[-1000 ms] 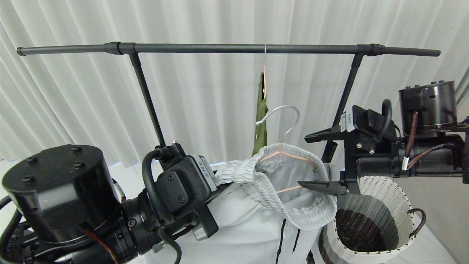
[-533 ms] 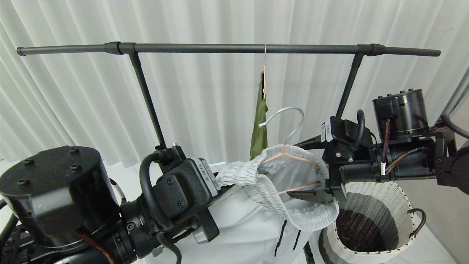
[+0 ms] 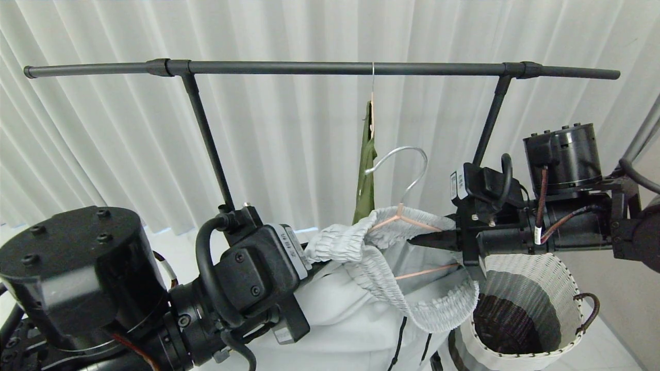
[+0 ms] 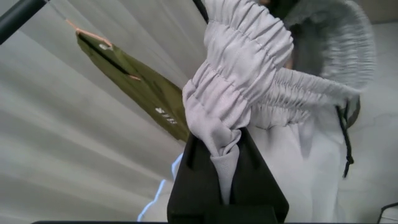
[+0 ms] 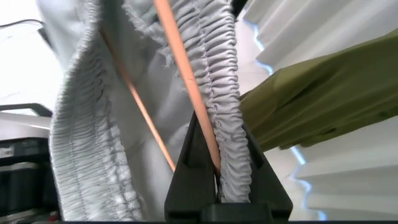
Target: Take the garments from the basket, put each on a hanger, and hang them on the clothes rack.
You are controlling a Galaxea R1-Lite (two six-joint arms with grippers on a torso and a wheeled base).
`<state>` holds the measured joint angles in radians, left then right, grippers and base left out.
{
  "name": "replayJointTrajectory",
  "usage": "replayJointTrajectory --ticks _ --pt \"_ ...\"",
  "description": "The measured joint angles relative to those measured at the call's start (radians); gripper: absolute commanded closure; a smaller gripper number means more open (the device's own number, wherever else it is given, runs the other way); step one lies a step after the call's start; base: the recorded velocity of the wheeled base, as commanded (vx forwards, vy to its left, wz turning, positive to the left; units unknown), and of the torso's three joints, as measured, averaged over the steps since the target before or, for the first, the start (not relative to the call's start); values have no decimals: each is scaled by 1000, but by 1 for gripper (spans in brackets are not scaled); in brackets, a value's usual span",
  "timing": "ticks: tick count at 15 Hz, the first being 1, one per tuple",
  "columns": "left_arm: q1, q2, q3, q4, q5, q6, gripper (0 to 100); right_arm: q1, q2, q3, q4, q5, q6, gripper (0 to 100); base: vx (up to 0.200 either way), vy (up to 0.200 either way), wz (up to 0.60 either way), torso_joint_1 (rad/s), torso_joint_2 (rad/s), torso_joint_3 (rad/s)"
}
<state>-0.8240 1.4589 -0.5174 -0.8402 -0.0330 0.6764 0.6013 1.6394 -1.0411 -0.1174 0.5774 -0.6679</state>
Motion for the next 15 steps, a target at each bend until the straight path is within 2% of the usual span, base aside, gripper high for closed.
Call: replayJointTrajectory --ticks 2,3,8,12,15 --pt "0 0 0 0 2 0 100 -4 -6 -2 -4 -1 -35 100 0 0 0 0 0 0" --pt "0 -1 -1 0 3 0 0 -7 -10 -3 -6 -1 -48 100 0 0 0 0 0 0" --pt "1 -4 -2 1 7 -8 0 -22 -56 -2 -6 0 -135 100 0 0 0 0 0 0" --pt "4 -33 21 1 32 -14 0 -80 -91 -1 -6 0 -195 100 0 0 0 0 0 0" --pt "16 -71 69 1 93 -77 0 -133 -105 -3 -43 -9 -194 100 0 0 0 0 0 0"
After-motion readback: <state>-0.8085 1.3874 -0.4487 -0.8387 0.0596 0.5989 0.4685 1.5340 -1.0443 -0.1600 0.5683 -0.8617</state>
